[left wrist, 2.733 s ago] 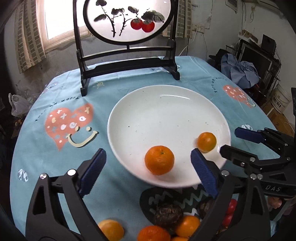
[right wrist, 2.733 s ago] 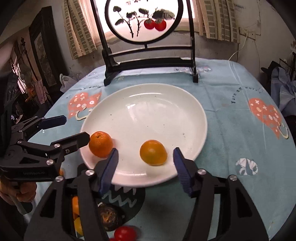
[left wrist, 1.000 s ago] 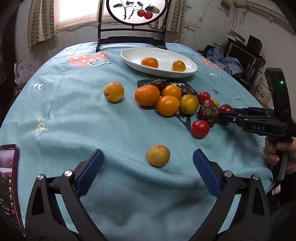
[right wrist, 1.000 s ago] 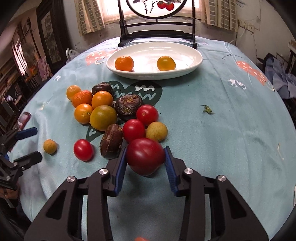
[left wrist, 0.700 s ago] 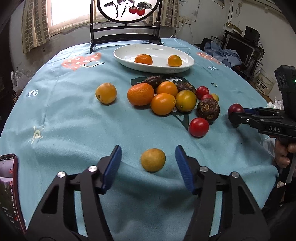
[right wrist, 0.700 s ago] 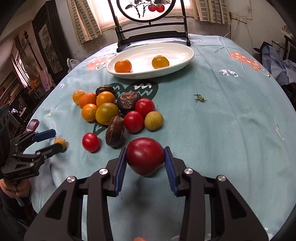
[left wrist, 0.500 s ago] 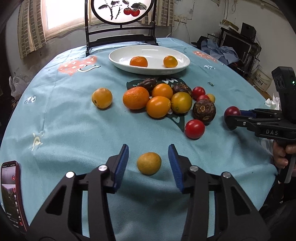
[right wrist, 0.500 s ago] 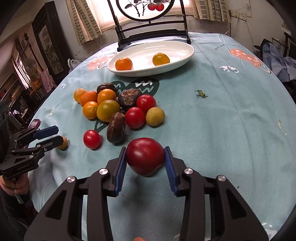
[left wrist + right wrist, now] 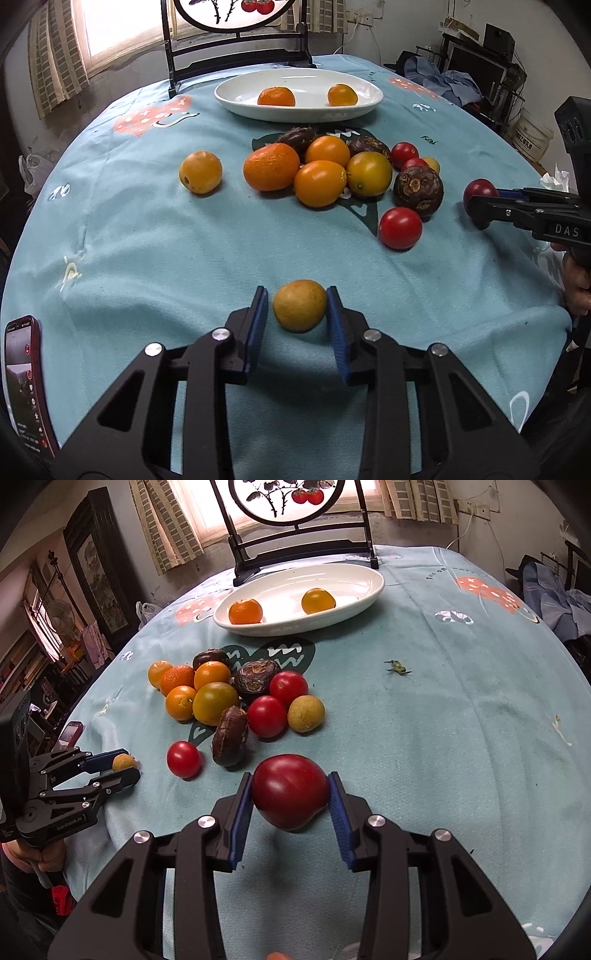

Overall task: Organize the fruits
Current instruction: 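Place the citrus on the plate with the left tool while the right tool places the red tomato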

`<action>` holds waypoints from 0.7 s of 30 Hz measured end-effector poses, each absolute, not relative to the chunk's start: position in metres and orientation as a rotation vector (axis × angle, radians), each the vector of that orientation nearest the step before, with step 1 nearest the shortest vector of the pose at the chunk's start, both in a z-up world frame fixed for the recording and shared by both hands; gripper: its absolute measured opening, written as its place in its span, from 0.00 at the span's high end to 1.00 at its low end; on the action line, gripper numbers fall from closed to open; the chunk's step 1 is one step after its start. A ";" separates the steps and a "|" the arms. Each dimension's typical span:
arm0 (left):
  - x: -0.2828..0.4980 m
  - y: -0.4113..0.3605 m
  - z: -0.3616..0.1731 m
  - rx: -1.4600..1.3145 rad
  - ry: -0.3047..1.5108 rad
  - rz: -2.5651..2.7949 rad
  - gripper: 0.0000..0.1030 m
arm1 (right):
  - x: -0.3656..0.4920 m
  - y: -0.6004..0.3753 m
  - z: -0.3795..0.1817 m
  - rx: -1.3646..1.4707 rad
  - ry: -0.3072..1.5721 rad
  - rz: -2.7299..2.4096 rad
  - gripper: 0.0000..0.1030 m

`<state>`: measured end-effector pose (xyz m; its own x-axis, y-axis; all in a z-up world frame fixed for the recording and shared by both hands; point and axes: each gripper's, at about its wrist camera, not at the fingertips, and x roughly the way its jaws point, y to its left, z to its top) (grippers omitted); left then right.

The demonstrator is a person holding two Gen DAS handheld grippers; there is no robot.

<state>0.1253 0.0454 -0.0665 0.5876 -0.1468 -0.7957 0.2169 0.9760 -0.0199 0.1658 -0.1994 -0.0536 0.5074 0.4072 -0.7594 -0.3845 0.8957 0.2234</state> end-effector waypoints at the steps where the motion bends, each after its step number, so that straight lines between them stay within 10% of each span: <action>1: 0.125 0.045 -0.066 0.084 0.918 -0.214 0.72 | 0.166 -0.200 -0.054 0.028 0.923 0.478 0.61; 21: 0.286 0.044 0.012 -0.071 0.791 -0.235 0.72 | 0.293 -0.149 -0.004 0.012 0.773 0.522 0.61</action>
